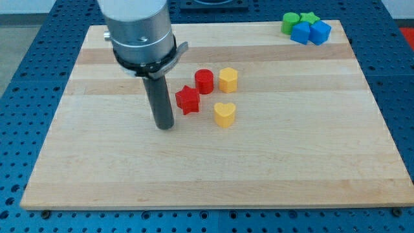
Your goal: Push the red star to the bottom of the red circle
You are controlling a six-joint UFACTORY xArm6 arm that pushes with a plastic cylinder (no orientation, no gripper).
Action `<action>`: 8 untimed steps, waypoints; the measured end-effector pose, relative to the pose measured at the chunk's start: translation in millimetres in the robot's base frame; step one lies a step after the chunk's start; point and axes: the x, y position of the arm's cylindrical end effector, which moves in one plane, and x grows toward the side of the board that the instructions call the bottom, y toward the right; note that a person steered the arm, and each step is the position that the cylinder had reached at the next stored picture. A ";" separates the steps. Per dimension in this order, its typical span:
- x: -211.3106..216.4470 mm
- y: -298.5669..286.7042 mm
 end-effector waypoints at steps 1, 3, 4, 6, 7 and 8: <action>-19.2 20.7; -24.6 25.4; -25.2 35.5; -25.6 47.5; 2.5 37.7; 41.5 59.9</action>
